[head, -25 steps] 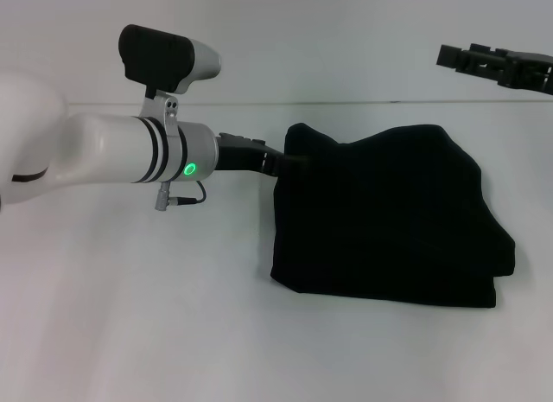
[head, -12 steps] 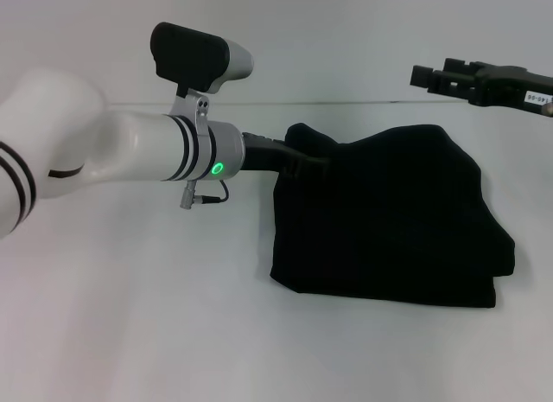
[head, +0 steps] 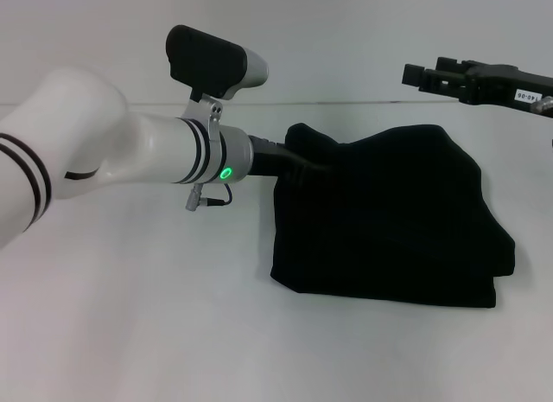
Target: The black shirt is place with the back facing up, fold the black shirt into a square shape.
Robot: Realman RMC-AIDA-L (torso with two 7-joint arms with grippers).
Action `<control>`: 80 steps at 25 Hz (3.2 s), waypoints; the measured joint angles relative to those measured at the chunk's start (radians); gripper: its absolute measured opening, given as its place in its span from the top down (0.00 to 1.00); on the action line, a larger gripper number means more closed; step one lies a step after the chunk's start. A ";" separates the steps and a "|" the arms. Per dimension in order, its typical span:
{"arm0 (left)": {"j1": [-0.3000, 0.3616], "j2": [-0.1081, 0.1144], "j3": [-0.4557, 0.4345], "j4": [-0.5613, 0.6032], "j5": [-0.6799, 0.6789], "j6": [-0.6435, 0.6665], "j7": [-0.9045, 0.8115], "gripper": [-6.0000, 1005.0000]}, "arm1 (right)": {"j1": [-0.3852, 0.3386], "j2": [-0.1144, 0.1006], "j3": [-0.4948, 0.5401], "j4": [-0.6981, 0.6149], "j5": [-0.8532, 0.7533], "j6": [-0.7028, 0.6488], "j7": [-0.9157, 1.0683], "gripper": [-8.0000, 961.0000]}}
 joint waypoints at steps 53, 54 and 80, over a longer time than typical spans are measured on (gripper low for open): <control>0.196 -0.008 -0.015 0.284 -0.040 0.587 -0.040 0.13 | -0.004 -0.011 -0.012 0.001 -0.002 0.046 0.015 0.08; 0.186 -0.008 -0.009 0.259 -0.059 0.568 -0.027 0.13 | -0.004 -0.011 -0.012 0.001 -0.002 0.047 0.015 0.08; 0.169 -0.002 0.029 0.146 -0.197 0.566 0.072 0.13 | 0.003 -0.005 -0.012 0.001 -0.003 0.054 0.008 0.08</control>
